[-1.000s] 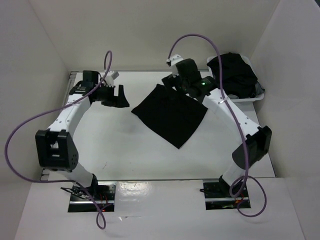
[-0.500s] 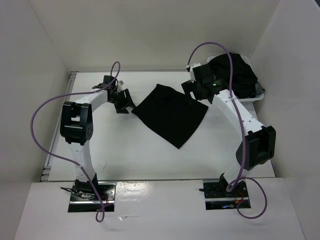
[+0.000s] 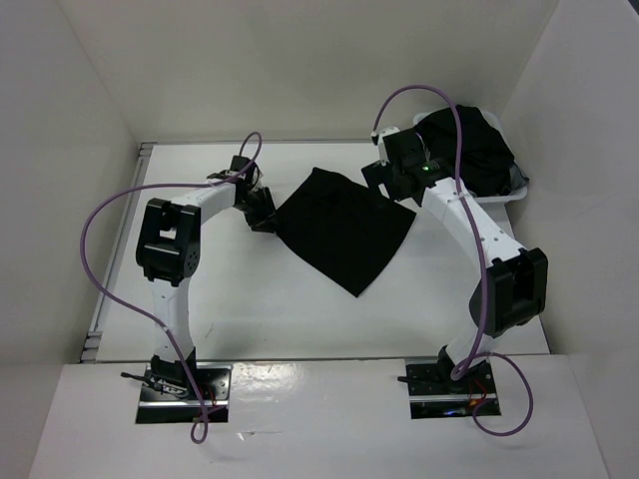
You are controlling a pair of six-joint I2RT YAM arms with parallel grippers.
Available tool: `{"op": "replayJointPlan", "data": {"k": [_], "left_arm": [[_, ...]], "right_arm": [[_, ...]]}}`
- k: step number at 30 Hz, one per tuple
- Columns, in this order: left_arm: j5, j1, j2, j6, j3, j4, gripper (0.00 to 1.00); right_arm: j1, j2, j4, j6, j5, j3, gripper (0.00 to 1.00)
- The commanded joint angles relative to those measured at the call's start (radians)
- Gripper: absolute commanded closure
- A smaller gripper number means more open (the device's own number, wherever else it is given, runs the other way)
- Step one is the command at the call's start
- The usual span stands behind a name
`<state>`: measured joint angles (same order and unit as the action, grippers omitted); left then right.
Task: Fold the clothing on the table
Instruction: Flatten the skirt out
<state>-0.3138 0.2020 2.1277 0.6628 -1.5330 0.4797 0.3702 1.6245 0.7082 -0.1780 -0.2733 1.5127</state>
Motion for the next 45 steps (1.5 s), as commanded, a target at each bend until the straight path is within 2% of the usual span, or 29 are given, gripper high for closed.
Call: {"op": "replayJointPlan", "data": {"k": [1, 3, 4, 7, 8, 13, 19, 22, 26, 31, 34, 37, 39, 43, 45], "left_arm": [[0.120, -0.004, 0.060, 0.008, 0.004, 0.062, 0.53], [0.130, -0.004, 0.072, -0.002, 0.004, 0.062, 0.58], [0.130, -0.004, 0.084, -0.011, -0.010, 0.074, 0.70], [0.208, -0.004, 0.118, -0.061, -0.079, 0.135, 0.96], [0.226, -0.004, 0.130, -0.101, -0.094, 0.151, 1.00], [0.282, -0.004, 0.144, -0.250, -0.183, 0.253, 1.00], [0.314, 0.007, 0.242, -0.483, -0.377, 0.480, 1.00], [0.369, 0.016, 0.242, -0.593, -0.397, 0.539, 1.00], [0.447, 0.027, 0.131, -0.670, -0.297, 0.455, 1.00], [0.355, 0.027, 0.008, -0.700, -0.191, 0.393, 1.00], [0.280, 0.036, -0.052, -0.712, -0.104, 0.349, 1.00], [0.271, 0.045, -0.106, -0.721, -0.038, 0.307, 1.00], [0.271, 0.045, -0.127, -0.712, 0.013, 0.286, 1.00], [0.254, 0.045, -0.163, -0.686, 0.042, 0.267, 1.00], [0.245, 0.034, -0.187, -0.675, 0.066, 0.255, 1.00]], "right_arm": [[-0.004, -0.005, -0.018, -0.008, -0.003, 0.001, 0.01], [-0.004, -0.005, -0.018, -0.008, -0.003, -0.008, 0.01], [-0.004, -0.005, -0.018, -0.008, -0.003, -0.008, 0.01], [-0.004, -0.005, -0.018, -0.008, 0.008, -0.008, 0.01], [-0.004, -0.005, -0.027, -0.008, 0.008, -0.017, 0.01], [-0.004, 0.040, -0.038, -0.008, 0.090, 0.012, 0.01], [0.032, 0.259, -0.047, -0.047, 0.163, 0.199, 0.02], [0.090, 0.351, -0.065, -0.098, 0.163, 0.267, 0.03], [0.138, 0.408, -0.139, -0.159, 0.175, 0.305, 0.03], [0.147, 0.509, -0.197, -0.236, 0.212, 0.389, 0.06], [0.135, 0.596, -0.197, -0.248, 0.244, 0.545, 0.11], [0.112, 0.713, -0.176, -0.248, 0.302, 0.712, 0.18], [0.102, 0.785, -0.113, -0.248, 0.351, 0.821, 0.18], [0.102, 0.997, 0.023, -0.230, 0.423, 1.197, 0.19], [0.111, 1.032, 0.013, -0.241, 0.434, 1.209, 0.19]]}}
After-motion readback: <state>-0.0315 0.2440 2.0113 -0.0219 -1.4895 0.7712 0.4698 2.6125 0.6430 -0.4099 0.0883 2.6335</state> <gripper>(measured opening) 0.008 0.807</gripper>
